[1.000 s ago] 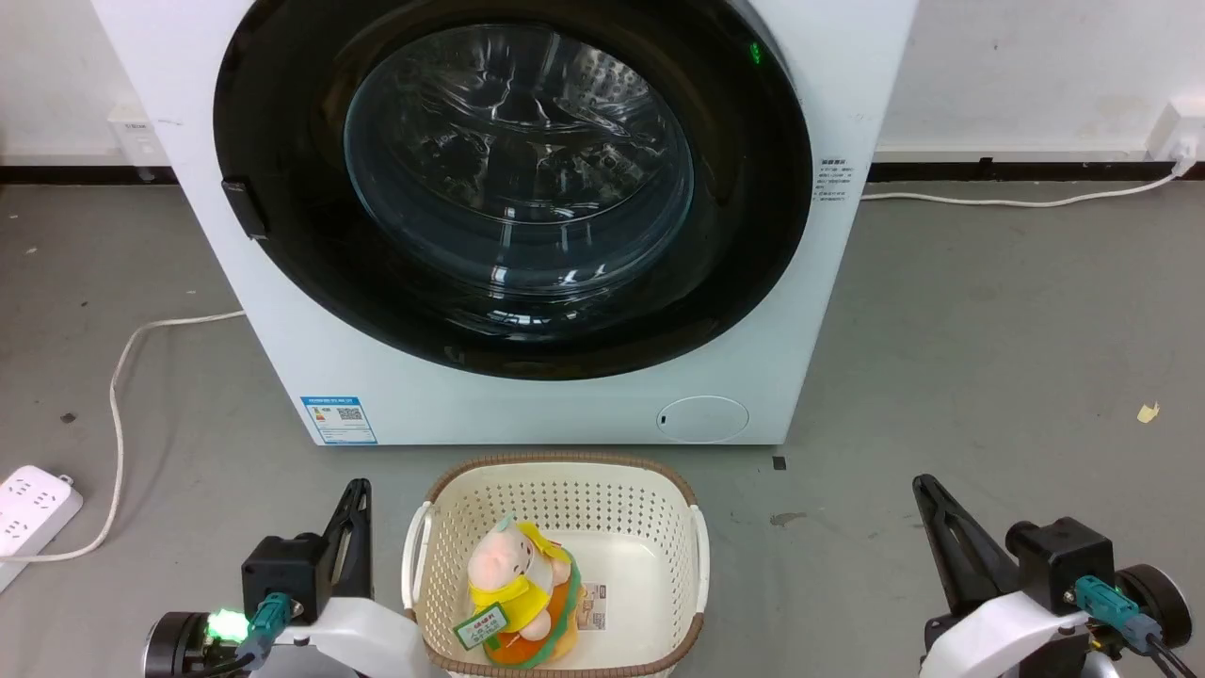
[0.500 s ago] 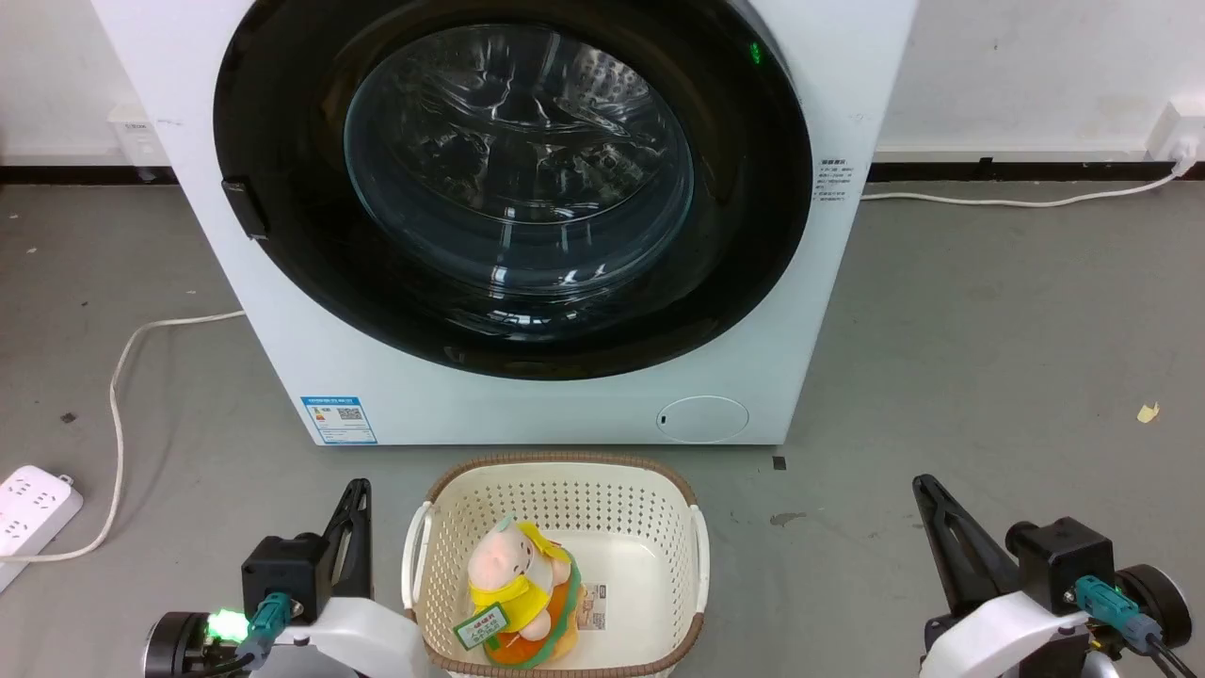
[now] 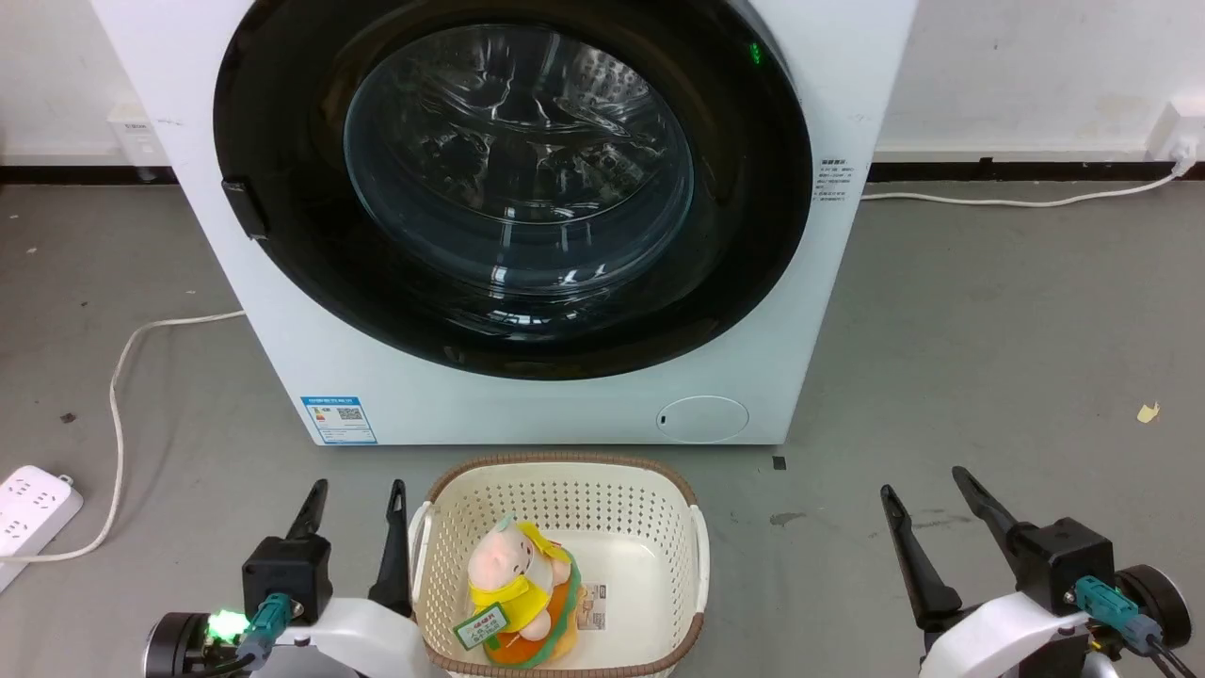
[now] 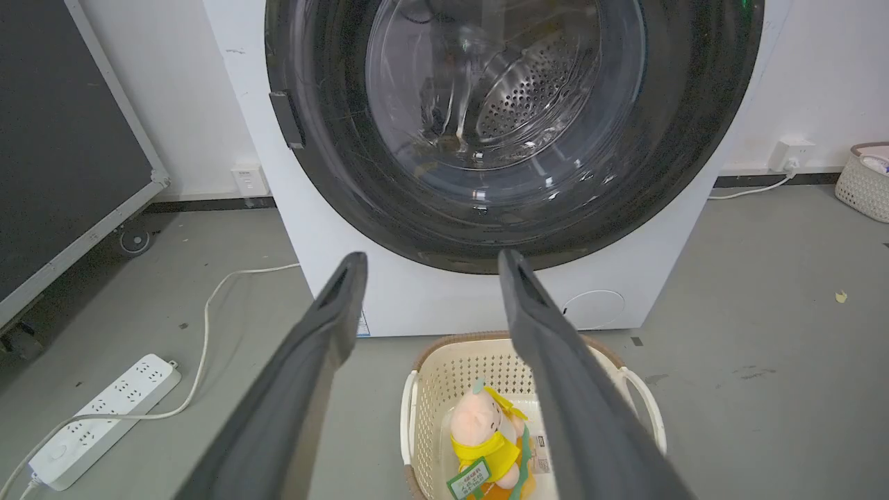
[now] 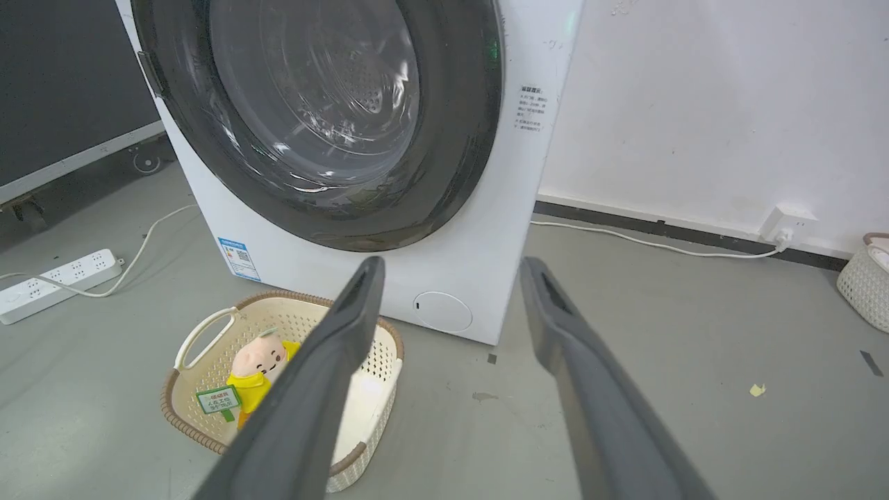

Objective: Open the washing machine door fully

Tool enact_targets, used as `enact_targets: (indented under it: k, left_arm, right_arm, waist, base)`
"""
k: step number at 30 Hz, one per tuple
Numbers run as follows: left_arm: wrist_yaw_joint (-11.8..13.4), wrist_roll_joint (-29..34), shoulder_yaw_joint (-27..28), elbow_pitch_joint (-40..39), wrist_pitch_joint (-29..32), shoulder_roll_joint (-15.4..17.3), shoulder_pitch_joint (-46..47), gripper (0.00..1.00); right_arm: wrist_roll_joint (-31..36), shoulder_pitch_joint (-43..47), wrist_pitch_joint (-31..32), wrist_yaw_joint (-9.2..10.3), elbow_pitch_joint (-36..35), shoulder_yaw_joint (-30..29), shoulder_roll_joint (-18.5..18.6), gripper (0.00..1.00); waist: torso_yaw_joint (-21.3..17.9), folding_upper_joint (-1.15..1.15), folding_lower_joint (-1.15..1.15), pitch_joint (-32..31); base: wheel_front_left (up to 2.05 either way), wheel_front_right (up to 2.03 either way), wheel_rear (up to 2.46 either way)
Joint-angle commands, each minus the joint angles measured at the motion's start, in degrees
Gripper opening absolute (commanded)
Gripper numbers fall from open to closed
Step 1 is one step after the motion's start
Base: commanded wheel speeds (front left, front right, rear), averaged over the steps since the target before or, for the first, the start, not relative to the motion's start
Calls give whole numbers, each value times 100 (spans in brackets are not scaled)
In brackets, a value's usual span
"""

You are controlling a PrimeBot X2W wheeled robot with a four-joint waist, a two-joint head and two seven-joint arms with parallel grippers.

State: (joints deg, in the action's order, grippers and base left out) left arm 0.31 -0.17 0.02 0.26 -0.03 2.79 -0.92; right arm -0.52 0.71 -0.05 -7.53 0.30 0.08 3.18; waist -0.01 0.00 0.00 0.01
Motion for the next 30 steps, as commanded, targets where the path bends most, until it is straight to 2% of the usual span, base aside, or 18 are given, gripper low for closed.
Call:
enact_targets:
  k: [1, 17, 30]
  left_arm:
    - [-3, -3, -18, 4, -37, 0, 6, 100]
    - [-19, -12, -136, -18, -228, 7, 83, 100]
    - [-40, -8, -231, -102, -383, 23, 308, 100]
  right_arm:
    - [-37, 4, -35, 0, 2, -11, -1, 100]
    - [-315, -120, -226, 1, 25, -44, -5, 100]
    - [-764, -760, -151, 1, 17, -103, 154, 100]
  waist:
    - [-1, 0, 0, 1]
    - [-3, 0, 0, 136]
    - [45, 0, 0, 539]
  base:
    - [0, 0, 0]
    - [0, 0, 0]
    - [0, 0, 0]
